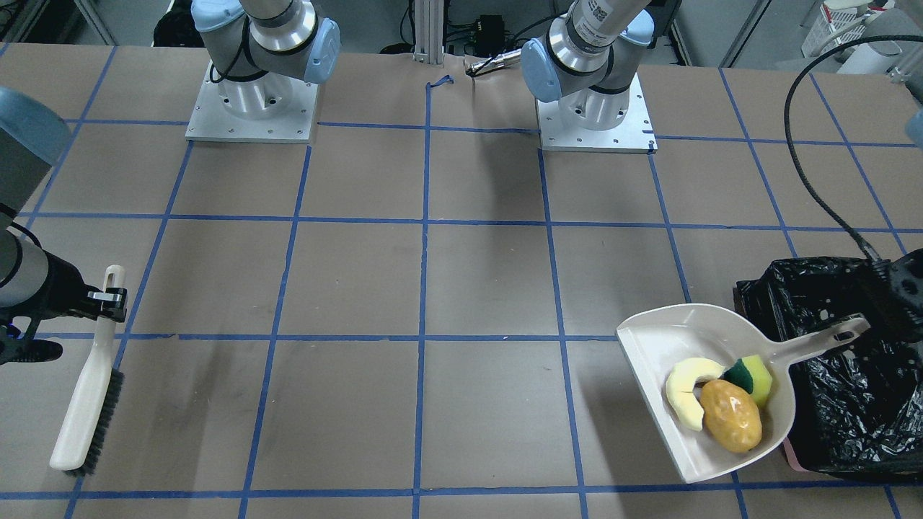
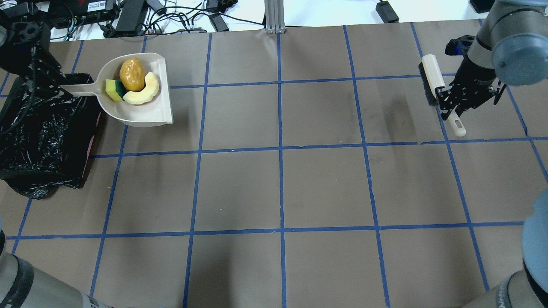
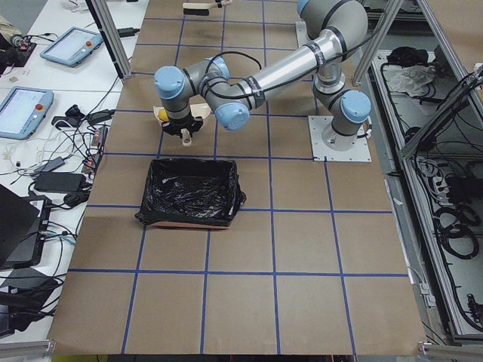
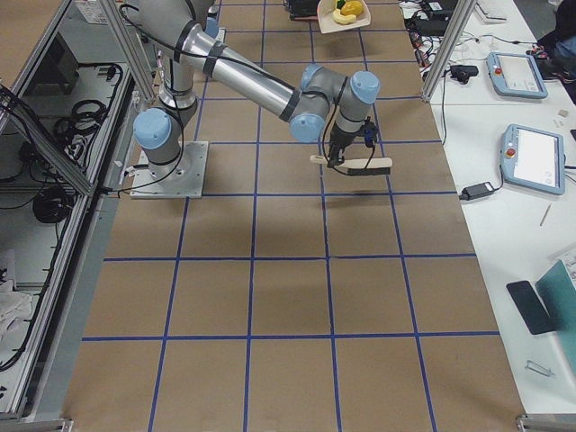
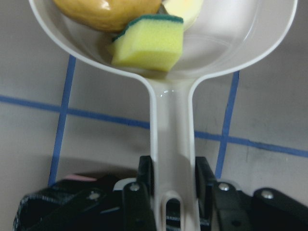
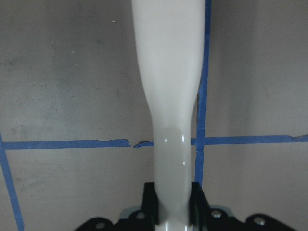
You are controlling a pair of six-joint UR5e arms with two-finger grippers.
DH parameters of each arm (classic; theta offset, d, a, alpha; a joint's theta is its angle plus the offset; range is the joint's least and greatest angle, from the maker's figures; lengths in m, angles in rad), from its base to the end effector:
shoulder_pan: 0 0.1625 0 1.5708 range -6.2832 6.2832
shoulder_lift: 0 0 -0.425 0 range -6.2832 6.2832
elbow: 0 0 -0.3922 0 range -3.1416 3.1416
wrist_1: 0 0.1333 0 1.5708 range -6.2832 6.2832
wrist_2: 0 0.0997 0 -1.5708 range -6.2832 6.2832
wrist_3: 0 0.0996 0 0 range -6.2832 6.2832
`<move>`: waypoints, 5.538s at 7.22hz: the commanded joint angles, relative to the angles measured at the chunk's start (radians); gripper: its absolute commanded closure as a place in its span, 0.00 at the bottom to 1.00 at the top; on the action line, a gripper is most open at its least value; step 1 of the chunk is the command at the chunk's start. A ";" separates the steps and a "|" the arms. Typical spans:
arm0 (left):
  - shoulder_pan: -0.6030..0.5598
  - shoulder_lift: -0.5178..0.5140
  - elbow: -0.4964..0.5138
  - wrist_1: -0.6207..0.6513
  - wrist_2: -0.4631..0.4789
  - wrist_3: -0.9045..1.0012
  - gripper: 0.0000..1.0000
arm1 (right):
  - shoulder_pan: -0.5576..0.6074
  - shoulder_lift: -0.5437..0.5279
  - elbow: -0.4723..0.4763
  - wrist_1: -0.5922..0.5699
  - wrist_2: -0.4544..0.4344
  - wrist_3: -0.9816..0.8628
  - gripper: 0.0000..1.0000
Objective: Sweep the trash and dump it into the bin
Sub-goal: 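Carry the loaded dustpan with the left gripper over the black bin, then tilt the dustpan with the left gripper to dump items into the bin, then return the dustpan with the left gripper while the right gripper releases the brush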
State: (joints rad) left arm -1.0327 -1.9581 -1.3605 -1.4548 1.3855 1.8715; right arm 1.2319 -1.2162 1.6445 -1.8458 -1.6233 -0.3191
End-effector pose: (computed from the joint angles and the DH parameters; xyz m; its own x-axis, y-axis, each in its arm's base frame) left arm 0.1979 -0.6274 0.3832 -0.2403 0.9707 0.0038 0.9521 0.2365 -0.1937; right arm -0.0746 -0.5968 0.2846 -0.9999 0.0157 0.0013 0.0157 0.9868 0.1613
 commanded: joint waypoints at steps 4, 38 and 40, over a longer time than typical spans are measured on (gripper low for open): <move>0.247 0.051 0.078 -0.128 0.001 0.107 0.63 | -0.012 0.072 0.003 -0.012 -0.001 -0.043 1.00; -0.174 -0.014 0.071 -0.022 0.046 0.111 0.65 | 0.259 -0.290 -0.037 0.166 0.107 0.183 0.00; -0.222 -0.099 -0.009 0.143 0.040 0.074 0.65 | 0.252 -0.298 -0.037 0.189 0.126 0.186 0.00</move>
State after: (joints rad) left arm -1.2201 -2.0054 -1.3264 -1.4060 1.4300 1.9747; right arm 1.4871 -1.5100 1.6075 -1.6755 -1.5090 -0.1329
